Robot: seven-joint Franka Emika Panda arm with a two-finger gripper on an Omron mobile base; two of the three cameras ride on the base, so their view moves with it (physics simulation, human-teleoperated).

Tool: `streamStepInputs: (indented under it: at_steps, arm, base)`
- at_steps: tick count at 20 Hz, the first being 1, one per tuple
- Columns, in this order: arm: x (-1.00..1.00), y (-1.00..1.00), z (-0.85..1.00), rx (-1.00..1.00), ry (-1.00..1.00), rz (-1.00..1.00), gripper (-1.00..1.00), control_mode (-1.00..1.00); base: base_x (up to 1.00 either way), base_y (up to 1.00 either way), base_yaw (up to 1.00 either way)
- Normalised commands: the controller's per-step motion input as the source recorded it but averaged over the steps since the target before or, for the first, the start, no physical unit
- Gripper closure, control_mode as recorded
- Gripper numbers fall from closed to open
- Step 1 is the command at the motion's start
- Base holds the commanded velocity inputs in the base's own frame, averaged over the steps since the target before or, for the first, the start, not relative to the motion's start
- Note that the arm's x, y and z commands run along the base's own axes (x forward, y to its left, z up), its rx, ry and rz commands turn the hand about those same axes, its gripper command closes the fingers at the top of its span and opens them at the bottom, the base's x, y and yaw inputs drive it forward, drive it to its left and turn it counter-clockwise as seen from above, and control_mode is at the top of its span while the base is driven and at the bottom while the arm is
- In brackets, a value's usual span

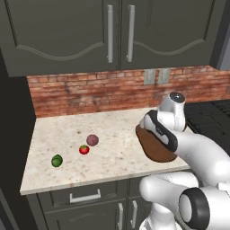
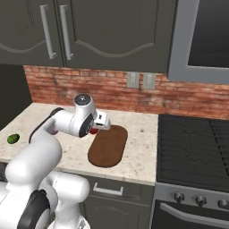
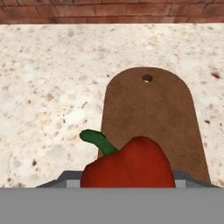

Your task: Place the avocado, onion, tomato, and bell pepper on the cutting board.

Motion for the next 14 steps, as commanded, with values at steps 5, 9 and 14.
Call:
streamStepInputs:
  at_steps: [5,9,14]
  arm:
    - [0.21,-0.1,-0.02,0.0,0.0,0.0,1.0,-1.0]
    - [0.19,-0.02,-0.13,0.0,0.0,0.0,1.0,-1.0]
    - [0.13,-0.01,-0.2,0.0,0.0,0.0,1.0,-1.0]
  base:
    - [0.0,0.0,0.0]
    - [0.0,0.0,0.0]
    - [0.0,0.0,0.0]
